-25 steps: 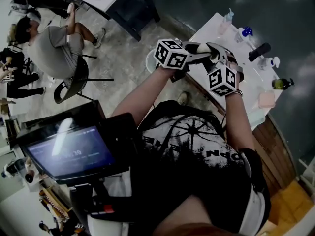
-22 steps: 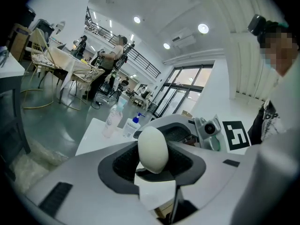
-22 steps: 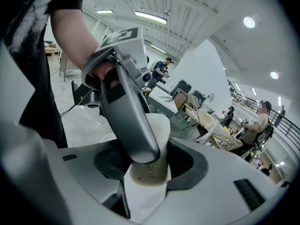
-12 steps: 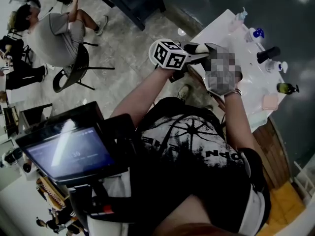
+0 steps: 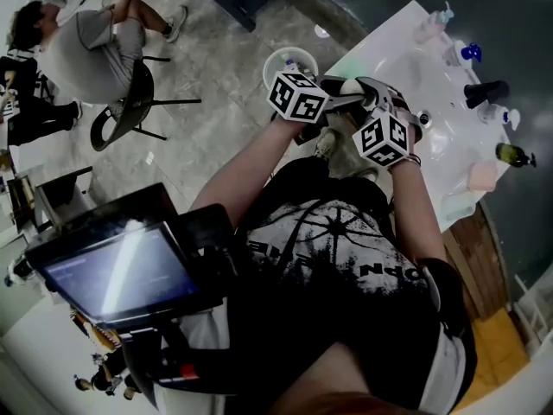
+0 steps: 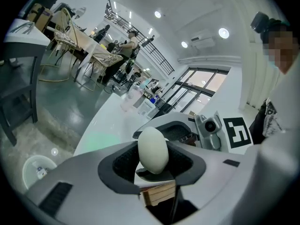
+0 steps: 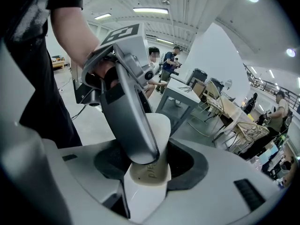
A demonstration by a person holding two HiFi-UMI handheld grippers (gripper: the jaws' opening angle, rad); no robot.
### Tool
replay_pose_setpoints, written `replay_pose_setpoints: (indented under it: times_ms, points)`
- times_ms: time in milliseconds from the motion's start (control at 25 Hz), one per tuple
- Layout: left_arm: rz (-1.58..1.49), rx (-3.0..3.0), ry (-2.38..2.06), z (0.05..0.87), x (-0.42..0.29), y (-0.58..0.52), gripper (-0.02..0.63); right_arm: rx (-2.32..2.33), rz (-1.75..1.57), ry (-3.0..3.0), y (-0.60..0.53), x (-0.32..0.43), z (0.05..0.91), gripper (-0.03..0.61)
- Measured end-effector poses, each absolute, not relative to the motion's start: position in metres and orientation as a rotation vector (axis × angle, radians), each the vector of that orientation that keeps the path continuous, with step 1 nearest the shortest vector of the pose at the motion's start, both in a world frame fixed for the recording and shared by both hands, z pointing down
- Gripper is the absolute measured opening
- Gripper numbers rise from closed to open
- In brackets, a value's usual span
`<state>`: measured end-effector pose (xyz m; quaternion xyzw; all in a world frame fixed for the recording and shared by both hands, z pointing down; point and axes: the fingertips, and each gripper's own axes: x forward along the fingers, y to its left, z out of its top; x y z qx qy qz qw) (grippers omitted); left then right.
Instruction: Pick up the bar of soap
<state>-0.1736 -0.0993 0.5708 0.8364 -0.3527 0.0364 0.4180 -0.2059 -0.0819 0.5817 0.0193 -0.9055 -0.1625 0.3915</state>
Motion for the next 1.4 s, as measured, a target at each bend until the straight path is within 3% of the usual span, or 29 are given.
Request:
replay_pose_setpoints:
  times_ms: [600, 1400]
  points:
    - [0.131, 1.957, -0.809, 0.643, -0.165, -0.095, 0.167, -0.046, -0.224, -2.214, -0.076, -0.195, 0.655, 0.213]
    - [0.24, 2.001, -0.881, 0.644, -0.185, -0.105, 0.201, -0.077, -0.166, -2.236, -0.082, -0.211, 0.657, 0.215]
